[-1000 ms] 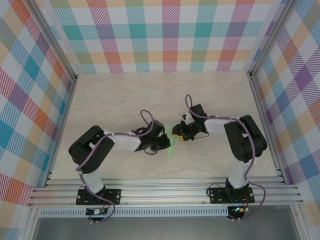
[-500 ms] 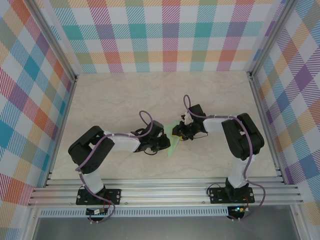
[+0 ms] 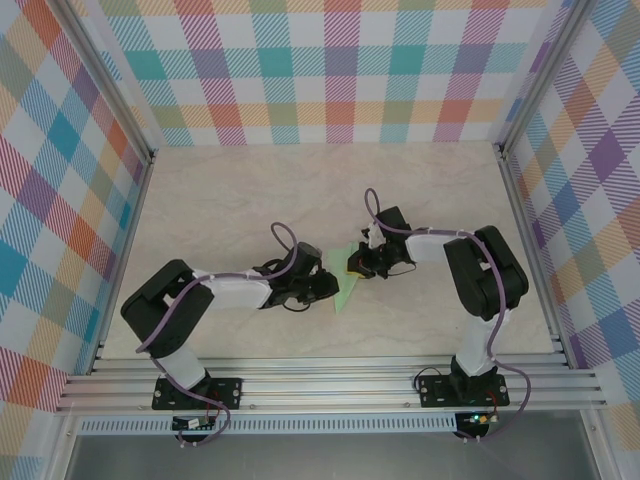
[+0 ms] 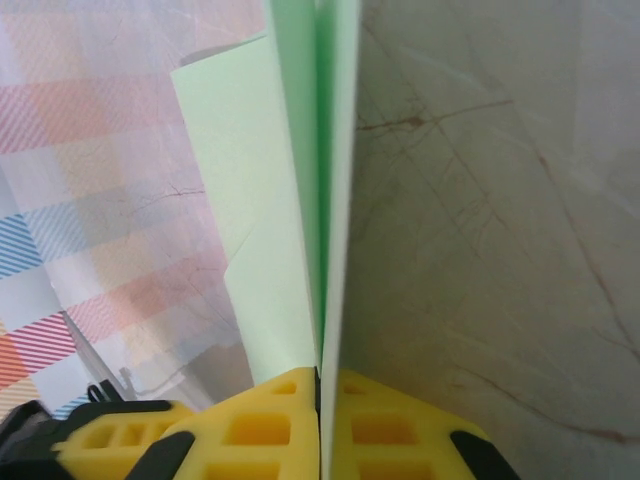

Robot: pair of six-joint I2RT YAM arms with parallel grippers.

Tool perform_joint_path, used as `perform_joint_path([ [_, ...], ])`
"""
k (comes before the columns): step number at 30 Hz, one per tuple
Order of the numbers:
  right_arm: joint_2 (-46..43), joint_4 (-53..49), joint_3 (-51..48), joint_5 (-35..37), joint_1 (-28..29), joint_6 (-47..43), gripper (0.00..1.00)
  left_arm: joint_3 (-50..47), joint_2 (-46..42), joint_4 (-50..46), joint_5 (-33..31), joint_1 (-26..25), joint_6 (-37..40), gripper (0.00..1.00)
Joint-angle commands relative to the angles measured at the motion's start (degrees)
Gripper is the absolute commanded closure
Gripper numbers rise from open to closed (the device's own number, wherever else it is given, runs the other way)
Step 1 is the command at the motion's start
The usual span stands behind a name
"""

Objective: Fold a paper plane with a square sheet of paper (pick it up from the middle)
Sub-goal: Turn over the paper at the center of the table.

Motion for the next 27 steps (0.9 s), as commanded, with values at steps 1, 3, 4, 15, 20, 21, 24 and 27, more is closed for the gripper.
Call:
perform_joint_path([
  [1,-4.8,-6.7,2.6,3.6,0.4,-4.2,0.94,-1.8,-6.1,-0.8,-4.1,0.4,-0.5,0.74],
  [3,-7.0,-11.7,4.0,7.2,0.5,-6.4,0.94,-2.7,-9.8,-3.1,-7.5,0.5,-0.4,0.72],
  [4,-8.2,-15.2,5.0,9.8,0.7,-7.7,0.93,-3.0,-11.8,-5.0,-9.8,0.5,-0.4,0.69],
  [15,-5.2,-54.3,24.8,59.5,10.2,-10.8,0.92,-9.2,-30.9,-18.8,-27.8,1.6,-3.9,0.61],
  [20,1.9,-57.1,28.2,64.3,15.8,-7.1,0.92,-12.6,-38.8,-23.1,-34.0,2.1,-7.5,0.58],
  [21,3.4,-57.3,29.1,64.2,16.9,-6.7,0.91,-13.0,-40.1,-23.9,-34.8,2.0,-7.8,0.58],
  [24,9.0,-58.3,32.8,64.2,20.8,-5.2,0.89,-14.0,-43.7,-27.5,-37.5,2.0,-9.0,0.56],
  [27,14.4,-59.7,37.4,64.0,24.5,-4.4,0.89,-14.5,-46.3,-29.3,-38.7,2.1,-9.5,0.55],
])
